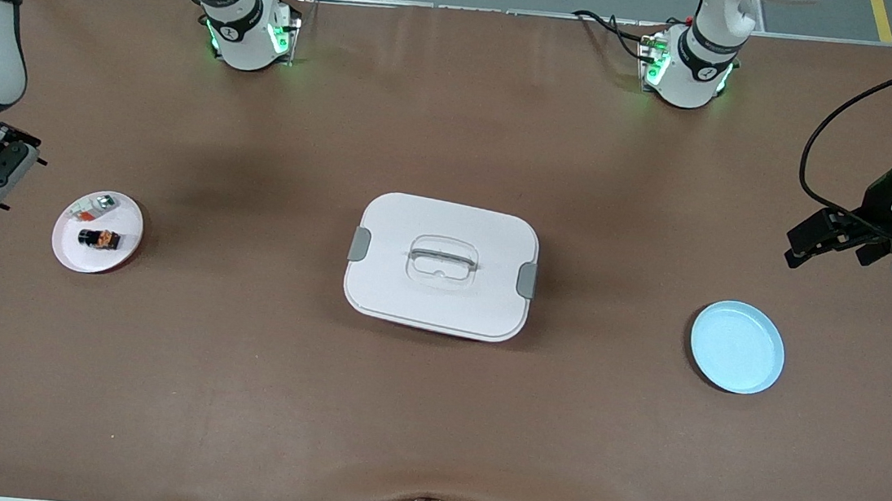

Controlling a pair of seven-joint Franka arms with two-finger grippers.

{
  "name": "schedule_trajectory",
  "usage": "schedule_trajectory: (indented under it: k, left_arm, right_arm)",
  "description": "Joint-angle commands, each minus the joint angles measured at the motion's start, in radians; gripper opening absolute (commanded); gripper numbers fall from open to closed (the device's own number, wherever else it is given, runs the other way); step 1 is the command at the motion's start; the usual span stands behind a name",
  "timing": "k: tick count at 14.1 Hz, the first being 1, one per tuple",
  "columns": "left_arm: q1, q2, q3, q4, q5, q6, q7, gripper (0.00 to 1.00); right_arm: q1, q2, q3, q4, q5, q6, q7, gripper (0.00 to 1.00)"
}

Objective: Transfer orange switch to right arm and place
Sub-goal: 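Open the right gripper and lift it off the switch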

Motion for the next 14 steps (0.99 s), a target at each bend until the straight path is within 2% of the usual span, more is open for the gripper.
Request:
schedule_trajectory:
  k: [1,3,4,7,10,14]
  left_arm:
    - [0.027,-0.001,-0.015,0.009,0.006,-0.016,0.033,1.0]
    - [0.091,-0.042,-0.081,-0.038,0.005,0.019,0.06,1.0]
    - [0.095,-0.056,-0.09,-0.055,0.003,0.035,0.06,1.0]
    - [0.095,-0.073,-0.09,-0.06,-0.006,0.037,0.054,1.0]
    - [0.119,-0.113,-0.09,-0.106,-0.034,0.043,0.061,1.0]
    - [0.13,-0.103,-0.089,-0.094,-0.031,0.044,0.107,1.0]
  right_arm:
    - [0.003,-0.038,-0.003,-0.004,0.017,-0.042,0.044,1.0]
    - [0.006,-0.06,-0.003,-0.006,0.025,-0.072,0.114,1.0]
    - [0.011,-0.072,0.0,-0.006,0.025,-0.087,0.157,1.0]
    - [0.05,-0.092,0.002,-0.006,0.025,-0.107,0.262,1.0]
    - [0.08,-0.111,0.002,-0.006,0.027,-0.133,0.369,1.0]
    - [0.08,-0.118,0.002,-0.006,0.051,-0.136,0.431,1.0]
